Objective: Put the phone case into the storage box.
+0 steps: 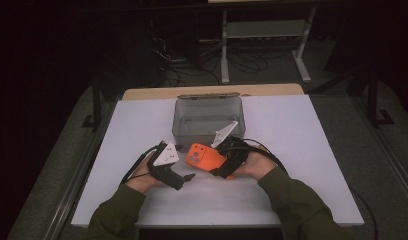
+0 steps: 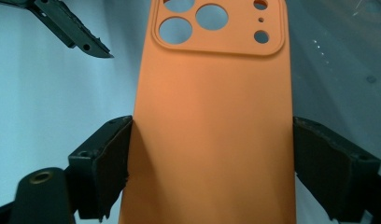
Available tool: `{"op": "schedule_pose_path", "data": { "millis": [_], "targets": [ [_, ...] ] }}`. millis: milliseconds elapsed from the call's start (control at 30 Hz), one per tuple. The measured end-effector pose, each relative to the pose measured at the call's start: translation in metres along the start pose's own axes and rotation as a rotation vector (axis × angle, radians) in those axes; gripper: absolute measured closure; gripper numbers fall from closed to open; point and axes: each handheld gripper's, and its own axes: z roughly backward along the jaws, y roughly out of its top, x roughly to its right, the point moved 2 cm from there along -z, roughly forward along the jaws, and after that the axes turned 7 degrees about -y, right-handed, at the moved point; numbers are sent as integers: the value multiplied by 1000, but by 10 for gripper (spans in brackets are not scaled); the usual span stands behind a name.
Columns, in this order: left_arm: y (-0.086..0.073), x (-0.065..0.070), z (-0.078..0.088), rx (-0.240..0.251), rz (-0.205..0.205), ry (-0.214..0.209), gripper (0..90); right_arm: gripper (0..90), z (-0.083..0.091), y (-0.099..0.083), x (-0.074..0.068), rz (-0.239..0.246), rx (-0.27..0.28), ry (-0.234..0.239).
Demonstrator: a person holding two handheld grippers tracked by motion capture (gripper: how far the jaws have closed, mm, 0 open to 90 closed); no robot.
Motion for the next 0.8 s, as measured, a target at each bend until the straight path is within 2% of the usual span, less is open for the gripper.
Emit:
{"op": "schedule_pose_path", "data": {
  "millis": [800],
  "targets": [
    [1, 6, -1, -14, -129, 63, 0, 152, -1, 0, 0, 0, -6, -2]
  ]
}}
